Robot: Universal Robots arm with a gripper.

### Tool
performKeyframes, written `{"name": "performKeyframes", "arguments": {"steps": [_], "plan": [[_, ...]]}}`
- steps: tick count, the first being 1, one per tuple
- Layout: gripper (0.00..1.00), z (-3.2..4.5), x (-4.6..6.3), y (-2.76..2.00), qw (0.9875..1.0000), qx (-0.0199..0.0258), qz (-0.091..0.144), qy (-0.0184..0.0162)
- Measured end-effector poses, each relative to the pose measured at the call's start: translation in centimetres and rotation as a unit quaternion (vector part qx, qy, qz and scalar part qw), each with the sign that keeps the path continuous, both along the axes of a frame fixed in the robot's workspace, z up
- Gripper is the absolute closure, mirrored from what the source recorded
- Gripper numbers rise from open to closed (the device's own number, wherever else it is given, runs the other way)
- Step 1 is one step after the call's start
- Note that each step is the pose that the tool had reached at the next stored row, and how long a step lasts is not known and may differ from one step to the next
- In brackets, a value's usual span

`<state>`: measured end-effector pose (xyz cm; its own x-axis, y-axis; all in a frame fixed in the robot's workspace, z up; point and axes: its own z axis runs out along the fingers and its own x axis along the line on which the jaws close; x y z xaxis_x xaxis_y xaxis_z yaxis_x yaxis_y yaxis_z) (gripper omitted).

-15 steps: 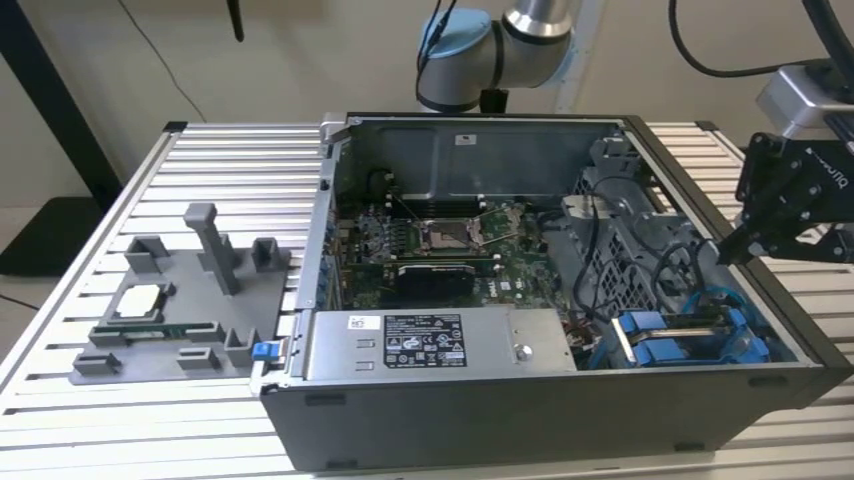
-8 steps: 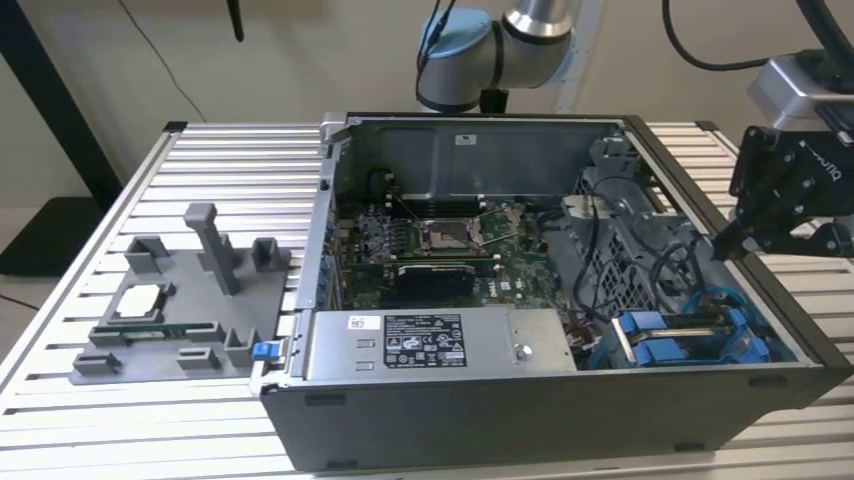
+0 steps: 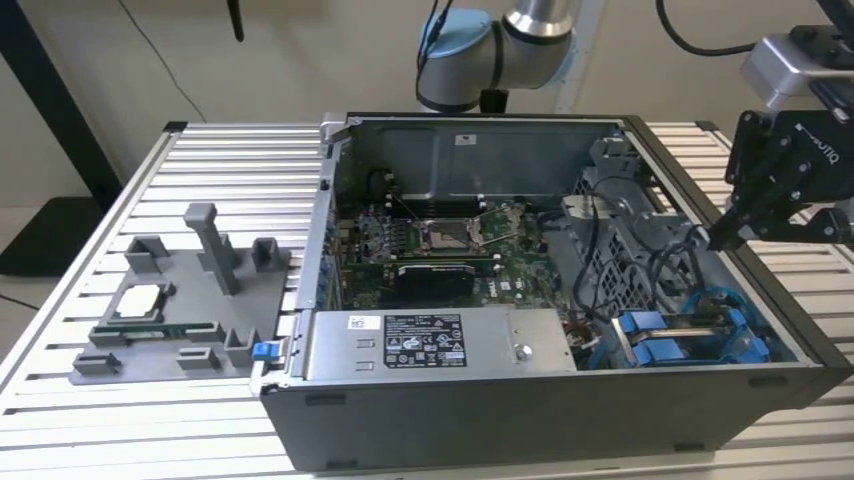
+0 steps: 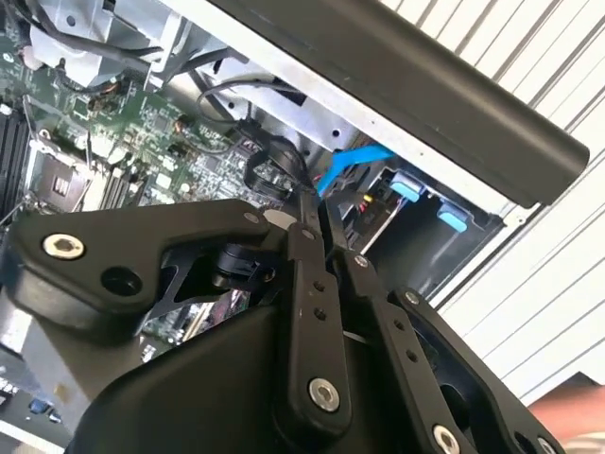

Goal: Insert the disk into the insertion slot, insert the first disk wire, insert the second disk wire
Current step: 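Insert the second disk wire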

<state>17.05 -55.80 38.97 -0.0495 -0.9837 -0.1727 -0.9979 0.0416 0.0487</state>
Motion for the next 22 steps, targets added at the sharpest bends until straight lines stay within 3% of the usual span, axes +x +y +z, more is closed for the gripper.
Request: {"name": "performKeyframes", "arguments": {"steps": [10,15,22], "plan": [[1.0,1.17,-2.2,0.0,1.0,-0.0045,0.004,-0.0053],[1.0,1.15,-3.4,-0.03,0.9999,-0.0103,0.007,-0.006],[1.0,0.44,-3.9,-0.07,0.9999,-0.0122,0.01,-0.0061]]}}
